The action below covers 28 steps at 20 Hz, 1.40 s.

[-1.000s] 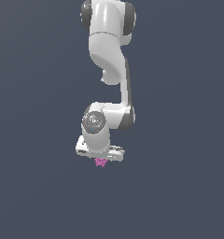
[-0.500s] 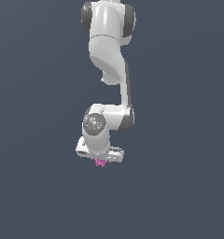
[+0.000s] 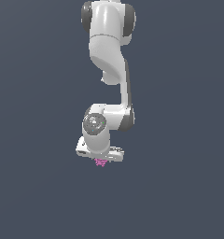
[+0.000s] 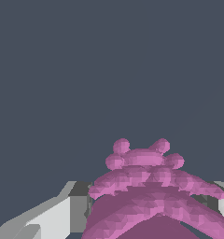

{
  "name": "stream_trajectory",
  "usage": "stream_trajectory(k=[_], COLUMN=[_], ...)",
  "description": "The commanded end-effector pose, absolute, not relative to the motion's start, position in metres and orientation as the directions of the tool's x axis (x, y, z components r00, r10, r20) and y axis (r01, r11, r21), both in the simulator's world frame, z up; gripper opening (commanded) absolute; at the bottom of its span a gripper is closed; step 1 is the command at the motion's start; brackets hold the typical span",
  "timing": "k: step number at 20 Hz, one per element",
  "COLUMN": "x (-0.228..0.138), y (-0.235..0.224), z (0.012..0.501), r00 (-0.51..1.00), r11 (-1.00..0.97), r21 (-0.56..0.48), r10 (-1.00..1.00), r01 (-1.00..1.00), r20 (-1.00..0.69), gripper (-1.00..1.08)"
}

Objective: Pick up the object and move it to a goal position.

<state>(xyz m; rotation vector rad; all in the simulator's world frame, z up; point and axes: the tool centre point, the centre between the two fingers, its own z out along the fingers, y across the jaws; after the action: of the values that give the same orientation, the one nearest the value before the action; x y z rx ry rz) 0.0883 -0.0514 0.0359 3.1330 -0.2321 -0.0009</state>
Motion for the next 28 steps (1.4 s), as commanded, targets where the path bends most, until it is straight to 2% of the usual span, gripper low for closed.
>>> stream_trajectory(k=[1,11,28], x=[0.087,0.065,-0.011], y=[-0.050,-0.034,0.023], z=[0.038,0.060,0.141], r00=[0.989,0.989,0.989], r11=[-0.989,-0.989,-0.989], r21=[0.000,0.000,0.000], r10=[-0.147,-0.147,-0.147], r01=[-0.147,-0.147,-0.147], r20=[0.000,0.000,0.000], gripper=[-1.00,-1.00,-1.00])
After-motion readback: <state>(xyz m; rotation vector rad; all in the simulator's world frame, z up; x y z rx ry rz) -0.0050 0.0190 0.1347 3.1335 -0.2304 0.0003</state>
